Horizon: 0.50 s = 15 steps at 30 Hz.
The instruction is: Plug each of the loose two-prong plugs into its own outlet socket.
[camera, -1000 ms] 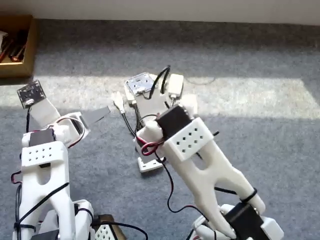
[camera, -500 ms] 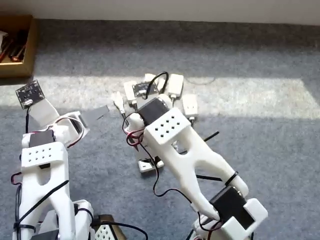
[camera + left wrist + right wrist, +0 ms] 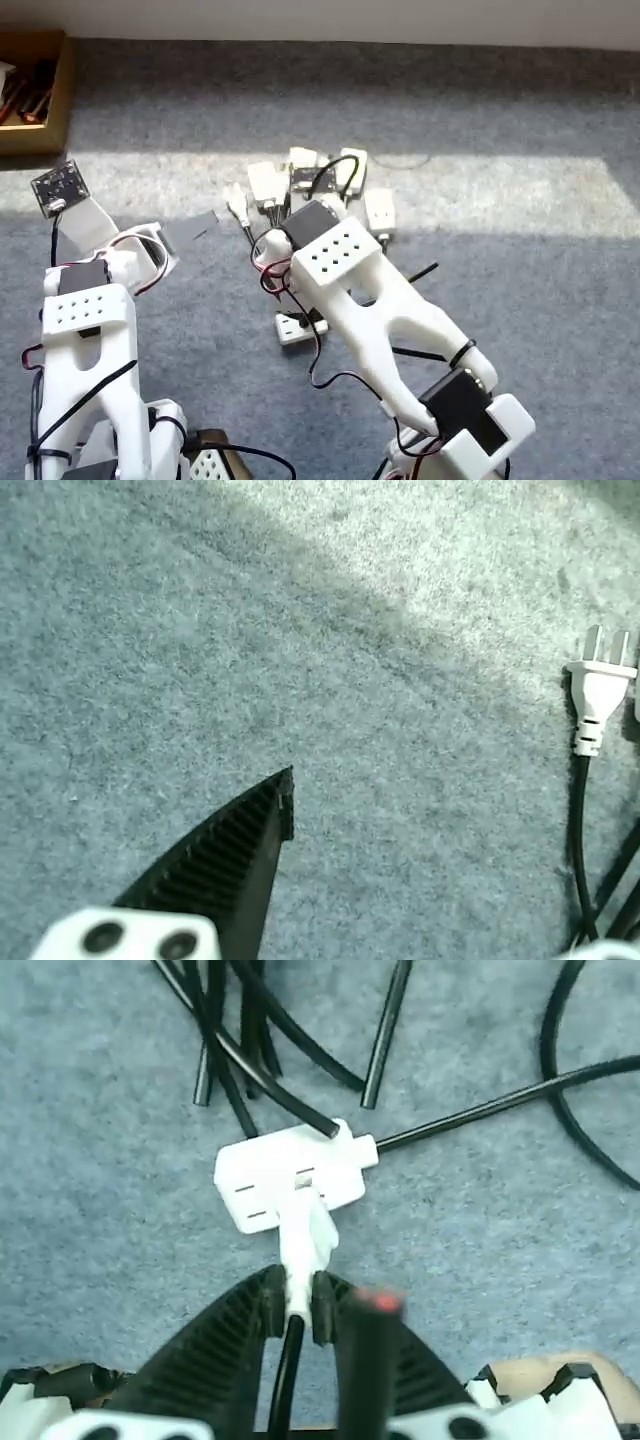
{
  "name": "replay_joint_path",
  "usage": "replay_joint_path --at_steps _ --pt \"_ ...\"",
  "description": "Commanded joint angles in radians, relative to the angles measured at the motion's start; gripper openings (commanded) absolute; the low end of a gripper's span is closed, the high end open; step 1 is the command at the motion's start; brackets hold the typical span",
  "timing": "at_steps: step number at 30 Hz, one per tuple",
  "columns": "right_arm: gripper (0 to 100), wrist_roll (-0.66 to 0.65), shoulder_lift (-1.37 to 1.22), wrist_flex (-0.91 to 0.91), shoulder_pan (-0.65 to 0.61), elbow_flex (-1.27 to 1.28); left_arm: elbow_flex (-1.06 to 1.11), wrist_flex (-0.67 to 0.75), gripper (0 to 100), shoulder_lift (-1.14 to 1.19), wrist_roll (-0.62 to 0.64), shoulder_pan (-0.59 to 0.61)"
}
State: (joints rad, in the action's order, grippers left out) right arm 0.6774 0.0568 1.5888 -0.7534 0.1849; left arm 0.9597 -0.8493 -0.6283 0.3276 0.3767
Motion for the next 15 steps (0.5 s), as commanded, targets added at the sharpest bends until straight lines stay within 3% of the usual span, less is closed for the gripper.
replay_joint_path --at_steps 1,15 --pt "0.5 0.083 0.021 -0.016 0.01 0.008 -0.004 0.015 56 -0.002 0.006 0.002" --pt "0.5 0.08 0.018 -0.021 -0.036 -0.001 -0.002 0.015 56 -0.002 0.006 -0.001"
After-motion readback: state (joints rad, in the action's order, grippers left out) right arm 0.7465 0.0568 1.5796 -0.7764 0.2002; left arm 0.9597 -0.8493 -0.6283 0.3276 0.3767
